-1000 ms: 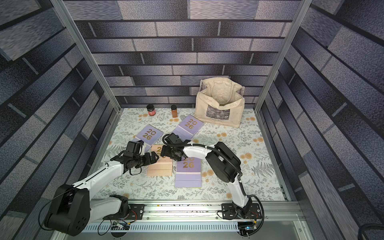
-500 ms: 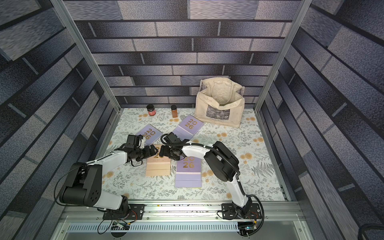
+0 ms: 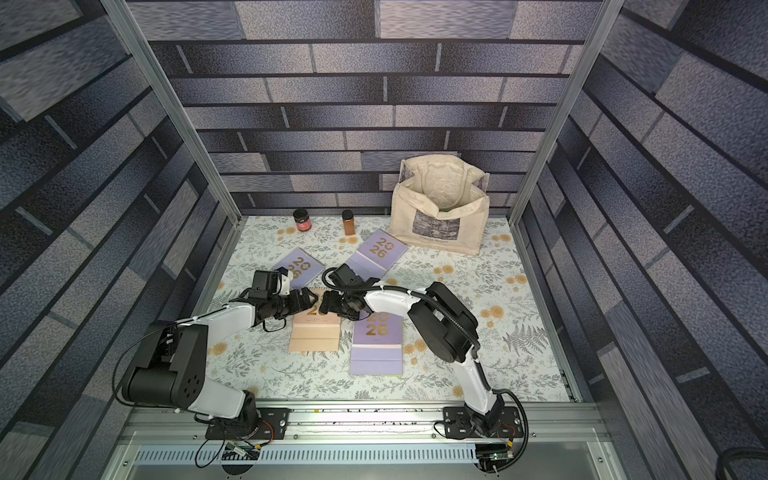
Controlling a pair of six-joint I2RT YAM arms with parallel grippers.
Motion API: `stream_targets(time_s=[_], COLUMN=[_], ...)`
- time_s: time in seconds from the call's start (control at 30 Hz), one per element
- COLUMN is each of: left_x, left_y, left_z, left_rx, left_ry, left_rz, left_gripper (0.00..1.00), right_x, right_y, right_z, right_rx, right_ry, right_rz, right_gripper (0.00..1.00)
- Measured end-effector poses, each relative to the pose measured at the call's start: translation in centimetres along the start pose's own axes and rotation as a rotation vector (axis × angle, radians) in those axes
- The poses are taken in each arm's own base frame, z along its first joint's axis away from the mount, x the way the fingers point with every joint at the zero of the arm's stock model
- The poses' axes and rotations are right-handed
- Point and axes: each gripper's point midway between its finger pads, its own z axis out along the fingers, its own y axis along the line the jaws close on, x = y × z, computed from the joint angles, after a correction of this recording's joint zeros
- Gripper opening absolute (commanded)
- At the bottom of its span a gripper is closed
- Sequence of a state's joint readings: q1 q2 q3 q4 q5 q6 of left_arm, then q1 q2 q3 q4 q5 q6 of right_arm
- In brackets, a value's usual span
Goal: Stack the calendars
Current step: Pick up the calendar at the center of the board.
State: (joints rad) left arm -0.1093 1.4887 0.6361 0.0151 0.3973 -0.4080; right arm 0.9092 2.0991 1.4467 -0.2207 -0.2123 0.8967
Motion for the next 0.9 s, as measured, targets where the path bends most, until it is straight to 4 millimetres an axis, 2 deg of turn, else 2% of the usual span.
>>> stream_targets(time_s=[0.23, 0.37, 0.57, 0.6, 0.7, 0.9], left_x=[1.4, 1.2, -0.4, -0.2, 0.3, 1.0], left_y=[0.0, -0.6, -3.0, -3.9, -4.9, -5.7], left_z=[-1.2, -2.1, -3.4, -3.5, -3.8, -4.1], left_rx=[0.007, 0.032, 0.129, 0.170, 0.219, 0.265], left_ry=[-0.008, -0.042, -0.115, -0.106, -0.089, -0.064], left_rz=[-0.005, -0.001, 0.026, 0.035, 0.033, 0.029], left_gripper=[0.85, 0.80, 0.74, 0.73, 0.71, 0.68], right_x=[-0.1, -0.4, -0.5, -0.5, -0.3, 0.0], right_y=[-0.3, -0.6, -1.1, -0.9, -0.3, 0.5], right_z=[-0.1, -0.3, -0.3, -0.1, 0.1, 0.2], right_rx=[-0.019, -0.031, -0.037, -0.051, -0.085, -0.122], right_ry=[0.021, 0.038, 0.057, 0.062, 0.076, 0.092], right_rz=[0.012, 0.008, 0.005, 0.000, -0.008, -0.023], right_gripper=[0.73, 0.68, 0.57, 0.55, 0.51, 0.49])
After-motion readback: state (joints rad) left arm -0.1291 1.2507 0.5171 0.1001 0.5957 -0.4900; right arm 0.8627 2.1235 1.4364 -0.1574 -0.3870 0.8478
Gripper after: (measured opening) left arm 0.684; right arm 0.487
